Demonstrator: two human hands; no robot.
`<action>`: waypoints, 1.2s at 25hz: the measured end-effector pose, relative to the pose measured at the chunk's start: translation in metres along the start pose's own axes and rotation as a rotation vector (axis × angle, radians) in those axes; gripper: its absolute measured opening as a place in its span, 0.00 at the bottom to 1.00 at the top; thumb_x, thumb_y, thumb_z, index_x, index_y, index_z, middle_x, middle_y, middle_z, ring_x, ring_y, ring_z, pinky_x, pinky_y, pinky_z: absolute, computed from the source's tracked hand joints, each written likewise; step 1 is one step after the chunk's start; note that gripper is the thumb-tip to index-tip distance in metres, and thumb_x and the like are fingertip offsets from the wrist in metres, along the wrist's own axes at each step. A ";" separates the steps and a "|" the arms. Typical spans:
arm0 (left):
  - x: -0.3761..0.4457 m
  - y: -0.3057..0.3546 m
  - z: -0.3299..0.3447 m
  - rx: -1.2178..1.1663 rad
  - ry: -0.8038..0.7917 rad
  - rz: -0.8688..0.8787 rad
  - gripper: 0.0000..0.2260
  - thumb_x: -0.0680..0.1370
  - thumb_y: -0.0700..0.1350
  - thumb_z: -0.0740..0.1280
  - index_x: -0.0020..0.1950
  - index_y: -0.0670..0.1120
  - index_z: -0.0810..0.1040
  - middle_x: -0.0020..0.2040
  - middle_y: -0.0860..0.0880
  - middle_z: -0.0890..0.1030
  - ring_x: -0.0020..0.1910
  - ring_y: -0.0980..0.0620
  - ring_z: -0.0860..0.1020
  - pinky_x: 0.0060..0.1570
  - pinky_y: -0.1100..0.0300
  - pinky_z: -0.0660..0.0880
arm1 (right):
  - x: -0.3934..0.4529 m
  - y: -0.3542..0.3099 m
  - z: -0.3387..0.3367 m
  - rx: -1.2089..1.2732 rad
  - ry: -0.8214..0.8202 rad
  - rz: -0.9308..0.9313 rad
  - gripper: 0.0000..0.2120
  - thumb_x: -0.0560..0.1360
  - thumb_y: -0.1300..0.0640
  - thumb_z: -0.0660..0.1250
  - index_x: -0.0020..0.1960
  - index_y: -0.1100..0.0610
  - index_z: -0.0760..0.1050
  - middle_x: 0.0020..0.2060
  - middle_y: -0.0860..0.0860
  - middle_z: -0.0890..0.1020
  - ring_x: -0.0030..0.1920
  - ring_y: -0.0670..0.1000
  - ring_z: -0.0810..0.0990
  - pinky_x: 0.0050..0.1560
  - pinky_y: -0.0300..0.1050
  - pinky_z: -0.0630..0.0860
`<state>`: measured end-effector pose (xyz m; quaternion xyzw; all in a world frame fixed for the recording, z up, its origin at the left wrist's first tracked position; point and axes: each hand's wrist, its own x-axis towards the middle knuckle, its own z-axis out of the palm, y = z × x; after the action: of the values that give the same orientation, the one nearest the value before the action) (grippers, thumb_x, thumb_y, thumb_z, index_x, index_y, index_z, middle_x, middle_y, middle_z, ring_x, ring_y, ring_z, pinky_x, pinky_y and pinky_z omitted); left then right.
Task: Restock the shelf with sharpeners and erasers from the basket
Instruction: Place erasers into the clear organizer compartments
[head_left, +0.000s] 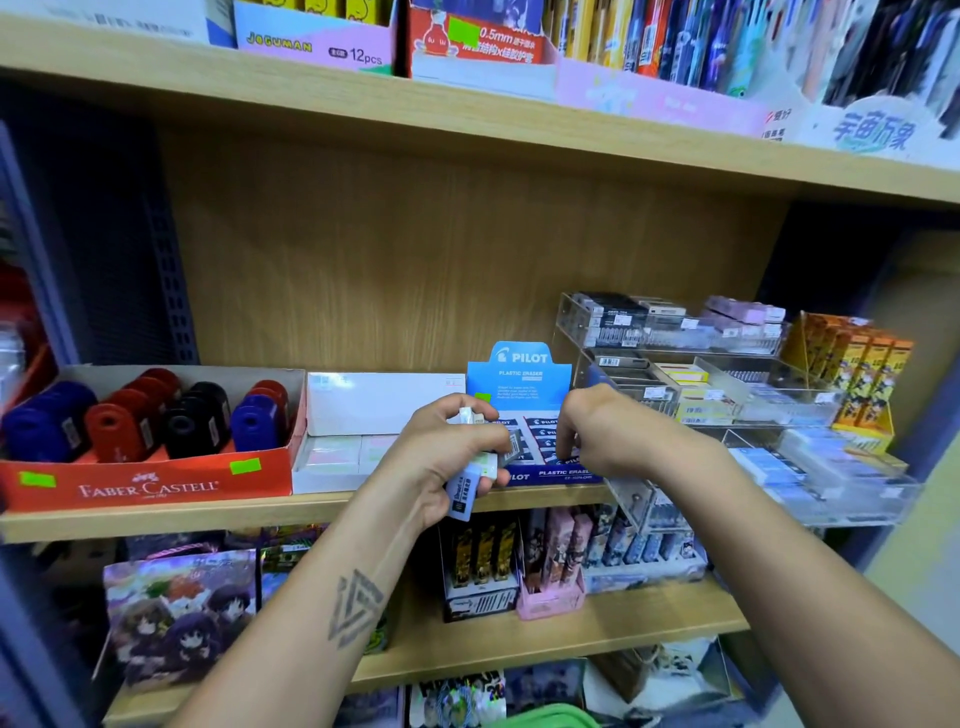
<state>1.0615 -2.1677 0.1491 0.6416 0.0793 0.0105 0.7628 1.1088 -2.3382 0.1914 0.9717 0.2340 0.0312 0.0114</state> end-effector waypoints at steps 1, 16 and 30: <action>0.001 -0.001 -0.001 -0.004 0.000 0.000 0.13 0.71 0.29 0.69 0.51 0.44 0.78 0.43 0.35 0.84 0.23 0.46 0.78 0.18 0.65 0.68 | -0.001 -0.003 -0.001 -0.004 -0.037 0.003 0.13 0.72 0.70 0.62 0.49 0.58 0.82 0.46 0.55 0.81 0.50 0.56 0.80 0.52 0.49 0.80; -0.004 0.009 -0.038 -0.206 -0.002 0.033 0.11 0.72 0.35 0.74 0.52 0.46 0.79 0.43 0.39 0.81 0.27 0.45 0.77 0.20 0.65 0.66 | 0.009 -0.042 0.021 1.299 0.081 -0.033 0.12 0.75 0.73 0.66 0.55 0.63 0.81 0.48 0.62 0.83 0.43 0.55 0.84 0.51 0.46 0.82; -0.009 0.009 -0.046 -0.177 -0.032 0.053 0.13 0.72 0.32 0.68 0.53 0.45 0.80 0.43 0.39 0.83 0.27 0.45 0.76 0.21 0.66 0.65 | 0.013 -0.041 0.020 1.462 0.178 -0.030 0.10 0.73 0.73 0.70 0.50 0.63 0.83 0.45 0.56 0.82 0.43 0.54 0.84 0.50 0.47 0.83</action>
<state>1.0476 -2.1217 0.1513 0.5737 0.0489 0.0273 0.8172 1.1028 -2.2959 0.1707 0.7217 0.2083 -0.0542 -0.6579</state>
